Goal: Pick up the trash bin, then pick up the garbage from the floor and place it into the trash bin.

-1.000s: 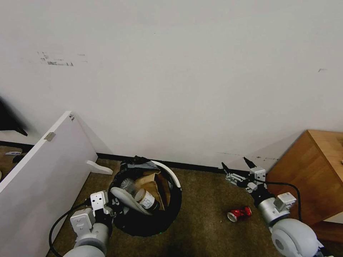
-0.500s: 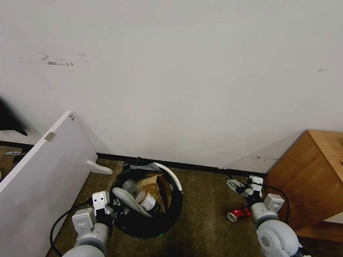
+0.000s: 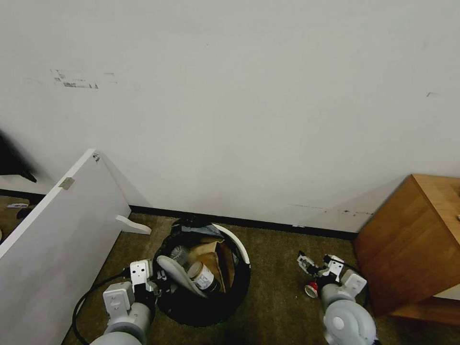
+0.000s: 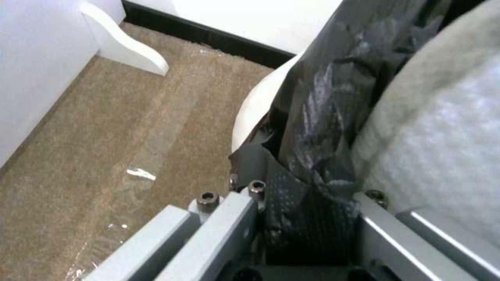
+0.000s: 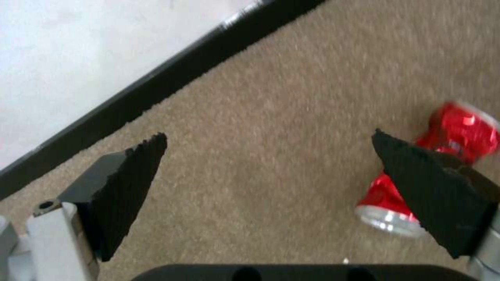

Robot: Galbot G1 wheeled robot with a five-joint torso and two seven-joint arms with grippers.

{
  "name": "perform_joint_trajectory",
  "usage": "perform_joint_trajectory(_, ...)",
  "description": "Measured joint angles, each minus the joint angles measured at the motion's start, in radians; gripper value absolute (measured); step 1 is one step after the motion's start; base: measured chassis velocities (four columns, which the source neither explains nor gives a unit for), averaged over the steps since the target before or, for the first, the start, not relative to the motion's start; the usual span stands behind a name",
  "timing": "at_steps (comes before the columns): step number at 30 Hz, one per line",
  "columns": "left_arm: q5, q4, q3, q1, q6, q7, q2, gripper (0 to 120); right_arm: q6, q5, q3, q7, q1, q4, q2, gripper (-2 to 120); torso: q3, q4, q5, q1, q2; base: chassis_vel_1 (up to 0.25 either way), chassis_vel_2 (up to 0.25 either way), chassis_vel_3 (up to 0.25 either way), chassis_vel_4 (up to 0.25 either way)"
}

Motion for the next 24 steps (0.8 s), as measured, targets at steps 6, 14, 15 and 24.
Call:
perform_joint_trajectory(6,0.009,0.000,0.006,0.005,0.000,0.000,-0.004,0,0.000,0.024,0.005,0.022,0.007,-0.018,0.037,100,0.000,0.0000,0.0000,0.000,0.000,0.000,0.000,0.000,0.000)
perform_joint_trajectory(14,0.033,0.005,0.015,0.017,0.000,0.005,-0.024,0,0.015,0.031,0.041,0.034,0.022,-0.045,0.091,100,0.000,0.0000,0.0000,0.000,0.000,0.000,0.000,0.000,0.000)
perform_joint_trajectory(15,0.033,0.005,0.015,0.017,0.000,0.005,-0.024,0,0.015,0.031,0.041,0.034,0.022,-0.045,0.091,100,0.000,0.0000,0.0000,0.000,0.000,0.000,0.000,0.000,0.000)
perform_joint_trajectory(24,0.042,0.004,0.015,0.025,-0.002,0.007,-0.019,0,0.026,0.023,0.084,0.026,0.014,-0.052,0.100,100,0.000,-0.0001,0.0001,0.000,0.000,0.000,0.000,0.000,0.000)
